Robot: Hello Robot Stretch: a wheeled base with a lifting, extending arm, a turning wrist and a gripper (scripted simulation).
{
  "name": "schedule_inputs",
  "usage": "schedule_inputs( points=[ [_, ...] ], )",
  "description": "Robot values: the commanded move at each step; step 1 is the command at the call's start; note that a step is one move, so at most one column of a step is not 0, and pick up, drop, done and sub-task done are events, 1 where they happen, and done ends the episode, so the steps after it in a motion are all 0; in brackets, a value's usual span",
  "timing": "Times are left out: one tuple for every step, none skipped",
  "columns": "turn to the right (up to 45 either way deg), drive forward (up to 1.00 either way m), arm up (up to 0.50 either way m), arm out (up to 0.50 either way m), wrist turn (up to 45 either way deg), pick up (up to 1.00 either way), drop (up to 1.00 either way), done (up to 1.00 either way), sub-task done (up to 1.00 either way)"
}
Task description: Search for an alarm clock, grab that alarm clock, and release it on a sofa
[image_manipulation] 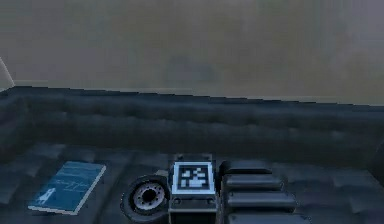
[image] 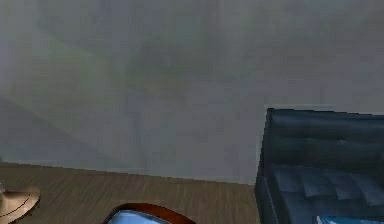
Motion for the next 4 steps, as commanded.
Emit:
schedule_inputs(
  points=[
    [6.0, 0.0, 0.0, 0.0, 0.0, 0.0, 0.0, 0.0, 0.0],
    [0.0, 0.0, 0.0, 0.4, 0.0, 0.0, 0.0, 0.0, 0.0],
    [0.0, 0.0, 0.0, 0.0, 45.0, 0.0, 0.0, 0.0, 0.0],
    [0.0, 0.0, 0.0, 0.0, 45.0, 0.0, 0.0, 0.0, 0.0]
  ],
)
